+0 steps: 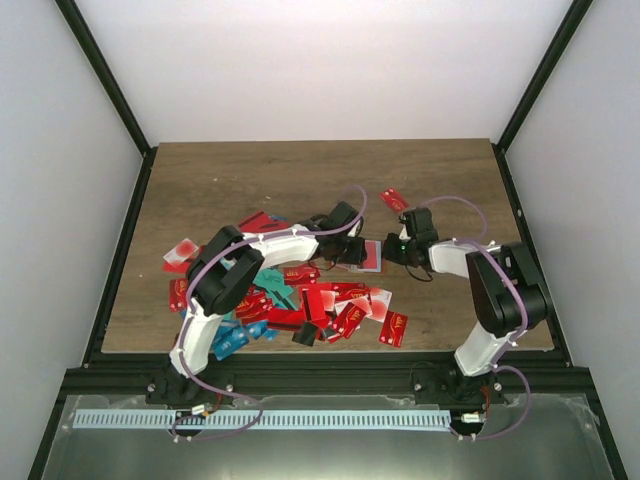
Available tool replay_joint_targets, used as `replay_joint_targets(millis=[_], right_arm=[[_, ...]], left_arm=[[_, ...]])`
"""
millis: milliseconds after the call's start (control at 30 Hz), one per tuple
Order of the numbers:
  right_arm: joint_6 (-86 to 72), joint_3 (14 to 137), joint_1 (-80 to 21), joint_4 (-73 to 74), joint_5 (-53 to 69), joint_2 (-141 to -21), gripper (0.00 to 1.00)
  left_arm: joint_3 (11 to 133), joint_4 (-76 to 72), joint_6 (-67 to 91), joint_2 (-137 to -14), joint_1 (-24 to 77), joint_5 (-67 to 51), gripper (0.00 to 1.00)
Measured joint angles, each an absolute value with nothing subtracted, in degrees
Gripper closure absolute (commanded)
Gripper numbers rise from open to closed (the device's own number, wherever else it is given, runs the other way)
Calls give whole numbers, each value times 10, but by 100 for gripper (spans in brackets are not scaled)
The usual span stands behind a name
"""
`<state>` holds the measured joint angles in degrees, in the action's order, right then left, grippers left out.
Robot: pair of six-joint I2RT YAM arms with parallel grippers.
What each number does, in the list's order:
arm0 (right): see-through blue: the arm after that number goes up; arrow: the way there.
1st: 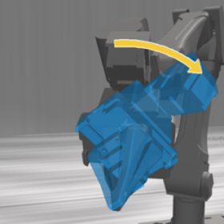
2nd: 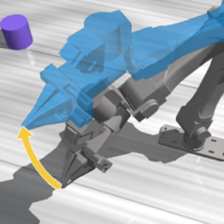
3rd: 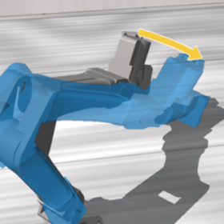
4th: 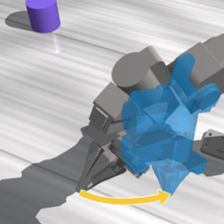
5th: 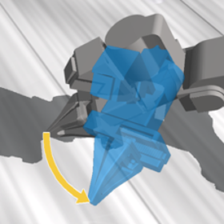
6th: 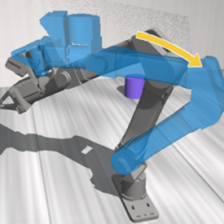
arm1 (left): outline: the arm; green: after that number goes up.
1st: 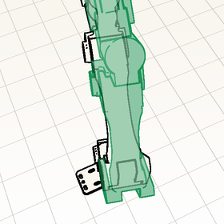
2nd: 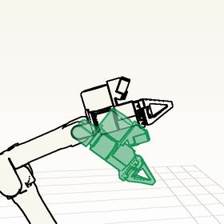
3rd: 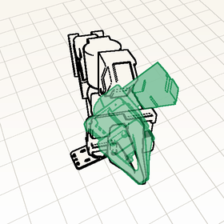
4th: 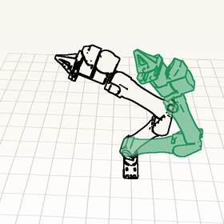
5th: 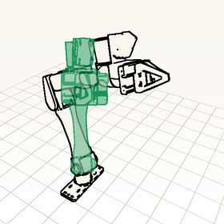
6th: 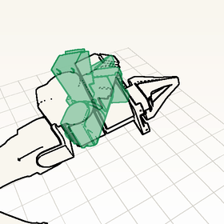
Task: Put the credit cards into the card holder
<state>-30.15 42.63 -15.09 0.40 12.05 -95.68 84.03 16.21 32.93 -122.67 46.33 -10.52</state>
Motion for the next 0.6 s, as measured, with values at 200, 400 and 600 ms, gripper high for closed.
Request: replay_joint_targets(millis=[200, 400, 600], right_arm=[[-296, 447, -159, -1, 116, -977, 98], [-293, 454, -159, -2, 112, -983, 98], [-291, 454, -163, 16, 100, -972, 96]], left_arm=[[849, 166, 312, -1231, 462, -117, 67], [856, 174, 293, -1235, 461, -123, 66], [856, 178, 287, -1235, 462, -119, 63]])
